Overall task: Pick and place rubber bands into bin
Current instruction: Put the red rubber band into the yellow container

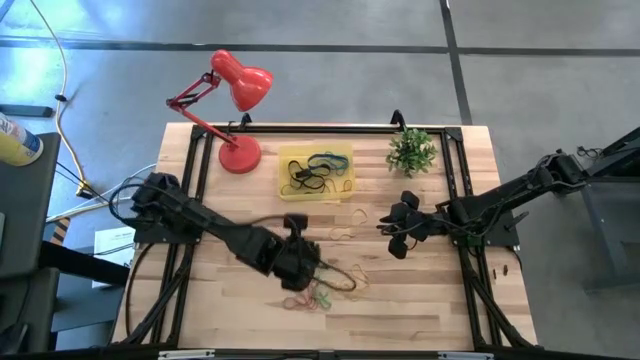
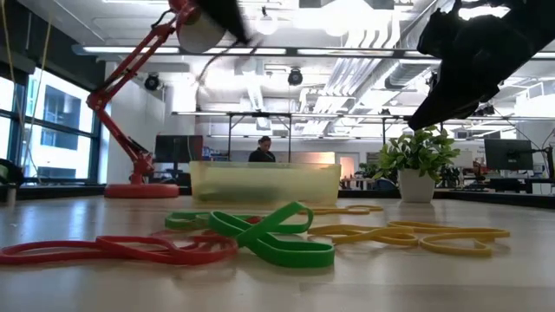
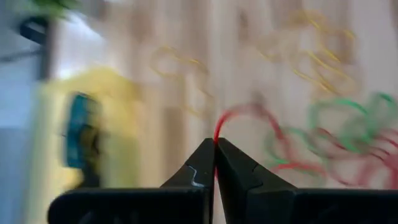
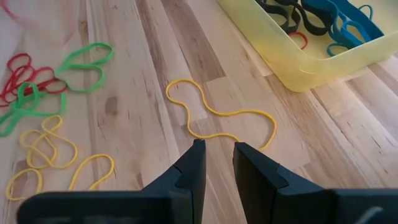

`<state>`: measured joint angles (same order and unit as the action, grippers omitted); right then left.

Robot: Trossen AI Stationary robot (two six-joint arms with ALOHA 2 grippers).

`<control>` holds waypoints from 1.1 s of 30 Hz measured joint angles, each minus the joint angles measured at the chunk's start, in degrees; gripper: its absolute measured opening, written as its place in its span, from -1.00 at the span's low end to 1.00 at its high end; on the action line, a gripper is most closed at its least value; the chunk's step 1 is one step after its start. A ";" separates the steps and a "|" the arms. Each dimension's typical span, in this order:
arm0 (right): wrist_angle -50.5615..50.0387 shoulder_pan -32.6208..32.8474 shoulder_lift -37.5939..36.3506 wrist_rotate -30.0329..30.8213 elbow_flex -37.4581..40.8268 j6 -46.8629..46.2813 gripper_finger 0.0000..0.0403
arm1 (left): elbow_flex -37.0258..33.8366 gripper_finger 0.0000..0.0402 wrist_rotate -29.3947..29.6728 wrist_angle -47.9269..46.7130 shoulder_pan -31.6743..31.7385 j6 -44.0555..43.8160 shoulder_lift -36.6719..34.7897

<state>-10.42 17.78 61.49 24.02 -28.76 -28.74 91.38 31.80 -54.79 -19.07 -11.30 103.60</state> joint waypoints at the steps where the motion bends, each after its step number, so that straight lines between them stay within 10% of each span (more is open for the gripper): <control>1: 0.19 0.00 0.00 -0.11 0.01 -0.30 -0.64 | 1.59 -1.00 1.12 -0.86 0.76 1.60 -0.09; 11: 1.56 0.00 0.00 0.29 0.01 -2.07 -0.64 | 8.39 -1.00 4.52 -2.24 14.46 23.37 -0.05; 33: 3.14 -0.20 0.00 6.53 0.01 -8.62 -0.64 | -7.71 -1.00 -23.07 23.50 40.13 44.33 0.34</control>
<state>-7.28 17.58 61.49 30.55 -28.75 -37.36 83.67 8.73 -31.29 21.05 33.03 103.94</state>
